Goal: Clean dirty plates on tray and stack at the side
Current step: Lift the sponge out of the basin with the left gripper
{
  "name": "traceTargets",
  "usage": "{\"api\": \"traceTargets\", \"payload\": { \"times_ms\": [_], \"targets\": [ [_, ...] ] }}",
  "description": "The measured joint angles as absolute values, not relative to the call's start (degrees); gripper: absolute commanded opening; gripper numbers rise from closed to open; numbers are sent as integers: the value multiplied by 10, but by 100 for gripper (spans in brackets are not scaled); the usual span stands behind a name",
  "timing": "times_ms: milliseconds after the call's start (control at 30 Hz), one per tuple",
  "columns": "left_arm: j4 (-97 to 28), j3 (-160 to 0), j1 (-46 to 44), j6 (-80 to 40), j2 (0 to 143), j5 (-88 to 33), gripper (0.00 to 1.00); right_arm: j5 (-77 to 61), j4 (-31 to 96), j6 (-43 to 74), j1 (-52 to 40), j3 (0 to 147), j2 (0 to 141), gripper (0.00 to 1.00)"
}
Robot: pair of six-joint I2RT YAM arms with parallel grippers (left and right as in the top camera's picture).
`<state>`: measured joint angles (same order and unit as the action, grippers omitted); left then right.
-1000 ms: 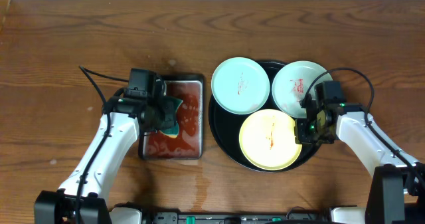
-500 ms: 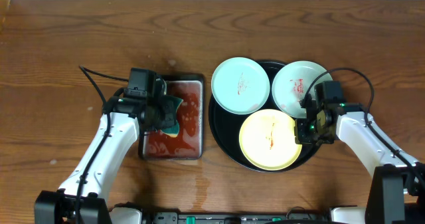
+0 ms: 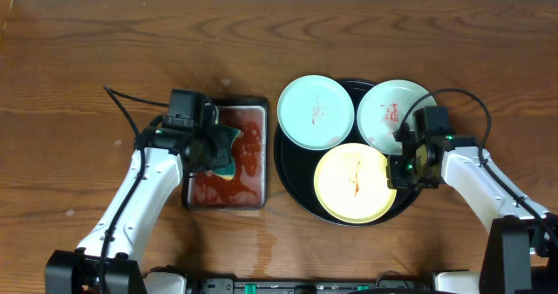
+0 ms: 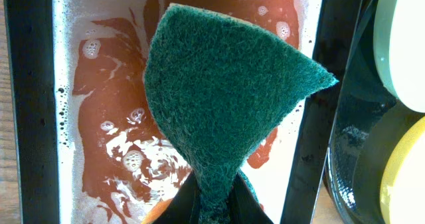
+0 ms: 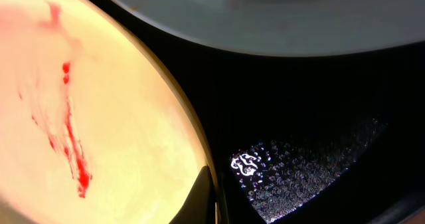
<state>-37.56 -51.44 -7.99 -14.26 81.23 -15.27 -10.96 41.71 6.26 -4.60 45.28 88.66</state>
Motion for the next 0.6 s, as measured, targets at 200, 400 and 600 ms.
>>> {"api": "traceTargets", "payload": {
  "times_ms": [200,400,600],
  "targets": [
    [-304,-514,-80,-147,812,-211,8,-109,415,63,-46,453,887,1],
    [-221,-514,-74,-135,812,-292,7,-109,413,63,-46,453,887,1],
    [-146,-514,-27,-139,812,-390,7,-109,411,60,-46,453,887,1]
  ]
}}
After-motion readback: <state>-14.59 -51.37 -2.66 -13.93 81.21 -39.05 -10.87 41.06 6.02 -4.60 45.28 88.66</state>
